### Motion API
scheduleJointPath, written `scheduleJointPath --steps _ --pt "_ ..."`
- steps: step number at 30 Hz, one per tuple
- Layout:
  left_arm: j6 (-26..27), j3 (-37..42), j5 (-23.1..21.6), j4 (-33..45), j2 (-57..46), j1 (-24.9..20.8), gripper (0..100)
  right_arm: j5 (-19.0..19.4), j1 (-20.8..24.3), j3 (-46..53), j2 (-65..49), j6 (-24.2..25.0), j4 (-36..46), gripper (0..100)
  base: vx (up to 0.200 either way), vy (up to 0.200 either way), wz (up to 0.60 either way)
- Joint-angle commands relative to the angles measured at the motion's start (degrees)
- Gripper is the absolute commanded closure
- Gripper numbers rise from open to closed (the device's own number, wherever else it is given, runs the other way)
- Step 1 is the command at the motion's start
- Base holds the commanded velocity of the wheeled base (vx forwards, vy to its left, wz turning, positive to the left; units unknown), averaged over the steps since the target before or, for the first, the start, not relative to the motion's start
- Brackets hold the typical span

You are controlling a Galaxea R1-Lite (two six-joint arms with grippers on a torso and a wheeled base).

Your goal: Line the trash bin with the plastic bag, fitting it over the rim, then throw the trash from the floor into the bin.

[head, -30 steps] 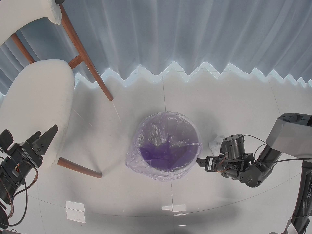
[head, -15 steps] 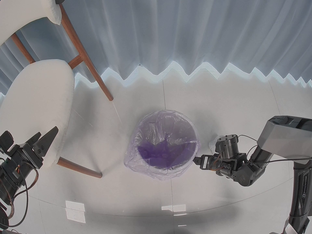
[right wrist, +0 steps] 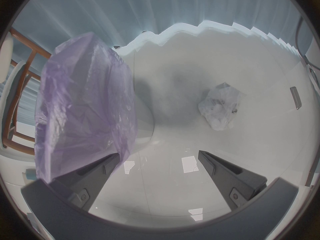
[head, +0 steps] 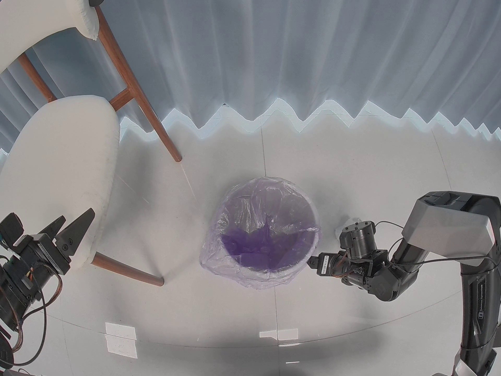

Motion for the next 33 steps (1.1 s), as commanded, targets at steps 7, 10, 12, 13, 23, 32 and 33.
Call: scheduleJointPath --steps 7,10,12,13,23,32,33 --pt "0.9 0.1 2.0 0.1 -1.4 0.0 0 -1.5 -0.4 -1.1 9.2 -1.9 -11.0 0 0.0 0.0 0.0" --pt "1.0 0.2 2.0 0.1 -1.8 0.0 0 -1.5 -0.6 -1.5 10.1 -2.7 -12.1 0 0.0 0.0 0.0" --pt "1.0 0.2 2.1 0.1 -1.8 0.0 0 -1.5 -0.6 -2.0 10.2 -2.9 -11.9 0 0.0 0.0 0.0" --pt "1.1 0.2 2.1 0.1 -1.8 0.0 0 -1.5 -0.7 -2.2 10.3 -3.0 -11.7 0 0.0 0.0 0.0" --pt "2.9 0.4 2.0 0.1 -1.7 2.2 0 -1.5 -0.9 -5.9 10.3 -3.8 -2.5 0 0.0 0.0 0.0" --pt "2.9 1.1 2.2 0.6 -3.0 2.6 0 -2.0 -1.3 -12.1 10.0 -2.9 8.2 0 0.0 0.0 0.0" --pt "2.9 1.1 2.2 0.6 -3.0 2.6 0 -2.0 -1.3 -12.1 10.0 -2.8 8.2 0 0.0 0.0 0.0"
